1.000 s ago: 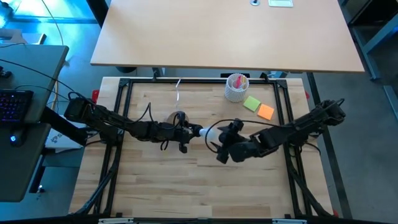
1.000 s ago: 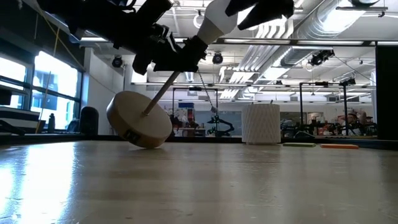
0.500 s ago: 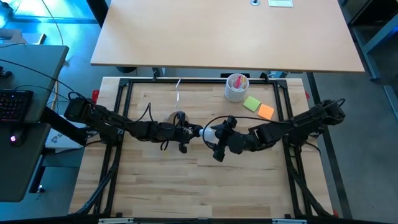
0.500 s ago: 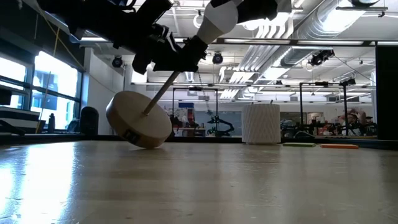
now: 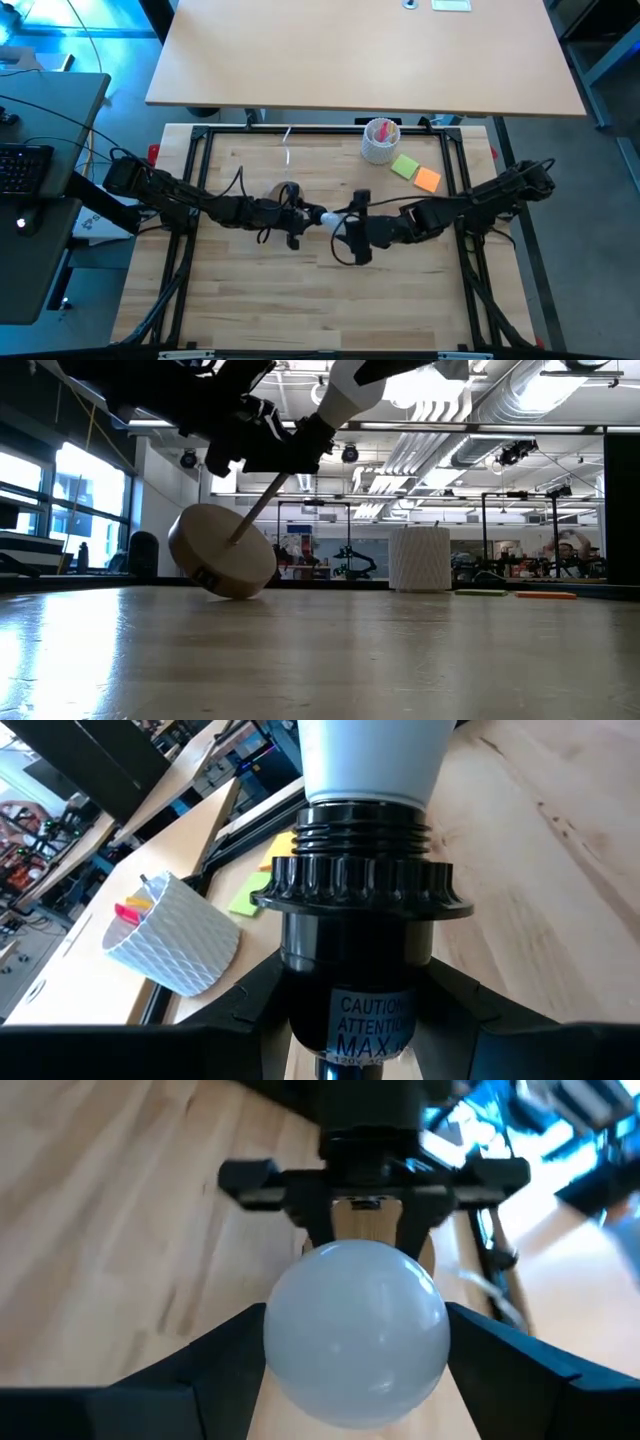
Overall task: Screw lightbulb
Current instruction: Remove the light bulb from the lamp
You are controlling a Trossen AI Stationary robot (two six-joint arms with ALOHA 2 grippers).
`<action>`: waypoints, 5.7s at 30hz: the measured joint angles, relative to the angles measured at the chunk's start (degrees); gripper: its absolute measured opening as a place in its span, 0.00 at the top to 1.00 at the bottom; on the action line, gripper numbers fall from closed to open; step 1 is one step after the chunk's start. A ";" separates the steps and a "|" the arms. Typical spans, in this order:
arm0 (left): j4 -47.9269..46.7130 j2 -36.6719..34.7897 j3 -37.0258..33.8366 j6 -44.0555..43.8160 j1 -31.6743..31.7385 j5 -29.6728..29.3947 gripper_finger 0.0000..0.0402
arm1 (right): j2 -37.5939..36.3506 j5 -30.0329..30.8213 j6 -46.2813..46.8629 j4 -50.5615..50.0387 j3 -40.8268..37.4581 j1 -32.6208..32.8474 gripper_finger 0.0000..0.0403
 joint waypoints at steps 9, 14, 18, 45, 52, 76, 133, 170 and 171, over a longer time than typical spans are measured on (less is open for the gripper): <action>0.10 0.00 0.00 -2.18 -1.19 0.79 0.64 | 0.07 1.82 -20.44 -0.91 0.00 3.58 0.31; 0.72 0.00 0.02 -2.55 -1.75 0.31 0.64 | 0.09 3.94 -14.62 1.89 0.00 4.54 0.29; 0.82 0.00 0.04 -2.97 -1.89 -0.32 0.64 | 0.09 4.15 -8.21 4.42 0.00 4.67 0.25; 0.57 0.00 0.04 -4.70 -1.73 -4.47 0.64 | 0.08 16.99 63.66 -16.42 7.37 11.26 0.18; 0.60 0.00 0.04 -4.52 -1.73 -4.54 0.64 | 5.05 15.52 64.87 -17.53 7.32 9.38 0.18; 0.99 0.24 0.07 -3.87 -2.67 -2.83 0.64 | 5.29 1.68 33.21 -15.24 11.32 -0.03 0.34; -0.82 0.39 0.00 -4.69 -2.67 -0.95 0.64 | 4.72 23.62 65.16 -5.99 -8.84 15.83 0.22; -2.38 0.35 0.07 -5.02 -2.72 -1.39 0.64 | -1.50 18.21 42.46 10.88 -10.78 9.26 0.22; -2.36 0.35 0.07 -4.97 -2.72 -1.37 0.64 | -1.32 16.54 41.79 12.44 -10.78 9.04 0.22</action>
